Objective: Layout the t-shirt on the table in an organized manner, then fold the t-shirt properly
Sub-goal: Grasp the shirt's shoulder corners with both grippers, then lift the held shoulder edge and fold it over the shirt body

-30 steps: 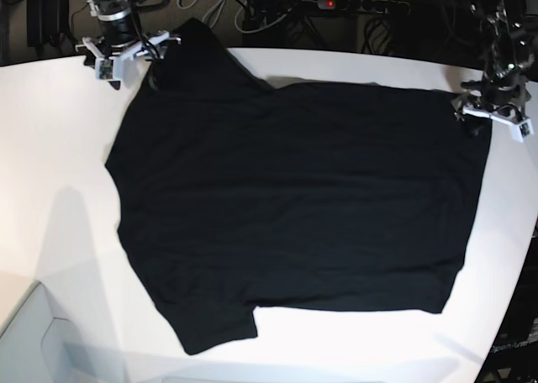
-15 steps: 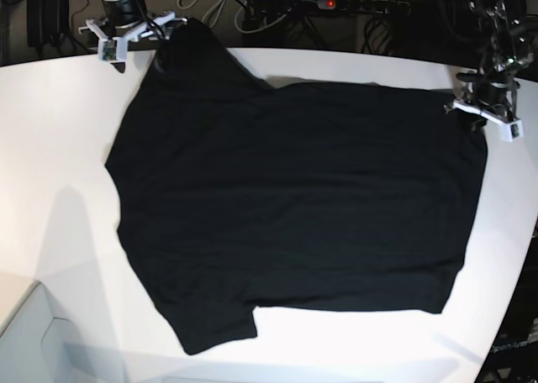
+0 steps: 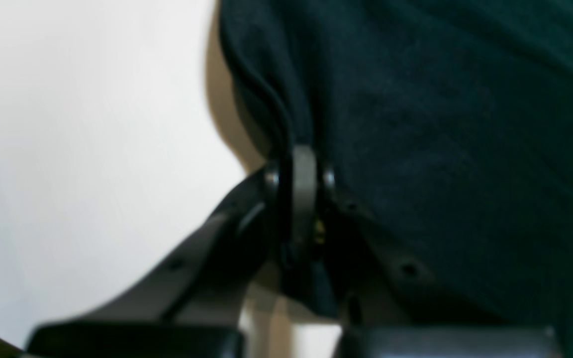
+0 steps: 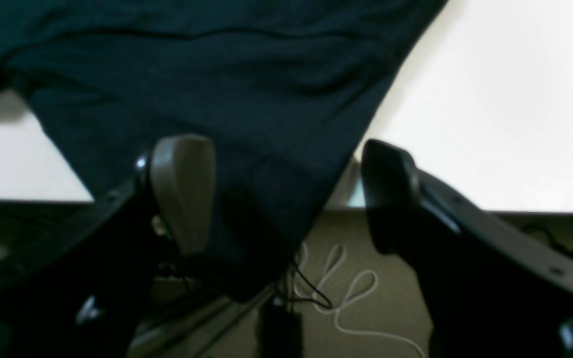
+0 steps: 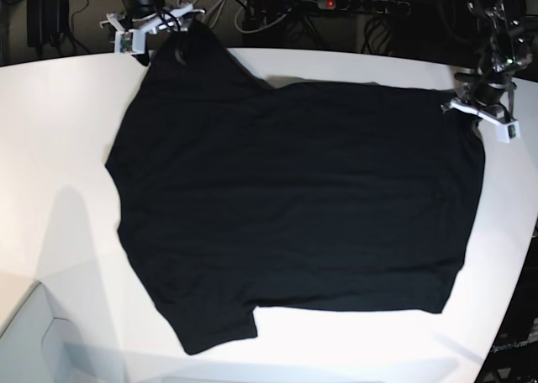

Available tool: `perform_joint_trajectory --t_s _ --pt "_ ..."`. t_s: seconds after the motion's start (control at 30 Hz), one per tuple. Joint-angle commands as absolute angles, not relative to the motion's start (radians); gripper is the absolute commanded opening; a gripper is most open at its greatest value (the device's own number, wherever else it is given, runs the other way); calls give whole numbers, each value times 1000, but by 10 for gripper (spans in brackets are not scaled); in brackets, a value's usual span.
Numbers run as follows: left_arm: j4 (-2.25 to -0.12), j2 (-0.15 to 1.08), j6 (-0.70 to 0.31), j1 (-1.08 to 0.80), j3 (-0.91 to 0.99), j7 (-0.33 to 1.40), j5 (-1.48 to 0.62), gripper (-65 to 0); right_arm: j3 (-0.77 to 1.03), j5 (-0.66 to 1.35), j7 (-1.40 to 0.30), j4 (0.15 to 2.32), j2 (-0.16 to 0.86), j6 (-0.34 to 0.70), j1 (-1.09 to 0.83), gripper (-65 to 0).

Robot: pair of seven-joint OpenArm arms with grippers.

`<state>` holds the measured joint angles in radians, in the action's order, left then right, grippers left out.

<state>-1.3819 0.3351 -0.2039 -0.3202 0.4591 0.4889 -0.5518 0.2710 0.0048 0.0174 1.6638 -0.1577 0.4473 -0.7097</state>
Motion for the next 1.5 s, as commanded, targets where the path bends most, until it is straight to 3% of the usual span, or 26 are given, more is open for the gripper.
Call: perform_joint_trajectory --t_s 0.0,0.13,0.2,0.37,0.83,1.17,1.47 --pt "-1385 341 -202 -329 460 532 -544 -650 271 -1 -10 1661 -157 450 -722 -189" --pt "-1392 341 -202 -331 460 533 -545 -650 271 -1 -10 1659 -157 450 -722 -229" --pt "-1394 341 -202 -331 460 533 -552 -650 271 -1 -12 1659 -157 450 -722 -328" --pt "-1399 341 -203 -331 461 533 -553 -650 277 -1 -10 1667 -157 450 -720 -650" --pt "-1557 341 -200 -323 487 533 -555 -650 298 -1 -15 1897 -157 450 -622 -650" --pt "-1555 343 -200 -191 526 533 -544 -650 352 -1 -19 1890 -157 450 -473 -650" --pt "-1460 329 -200 -56 515 535 -544 -650 351 -2 -162 1856 -156 452 -311 -650"
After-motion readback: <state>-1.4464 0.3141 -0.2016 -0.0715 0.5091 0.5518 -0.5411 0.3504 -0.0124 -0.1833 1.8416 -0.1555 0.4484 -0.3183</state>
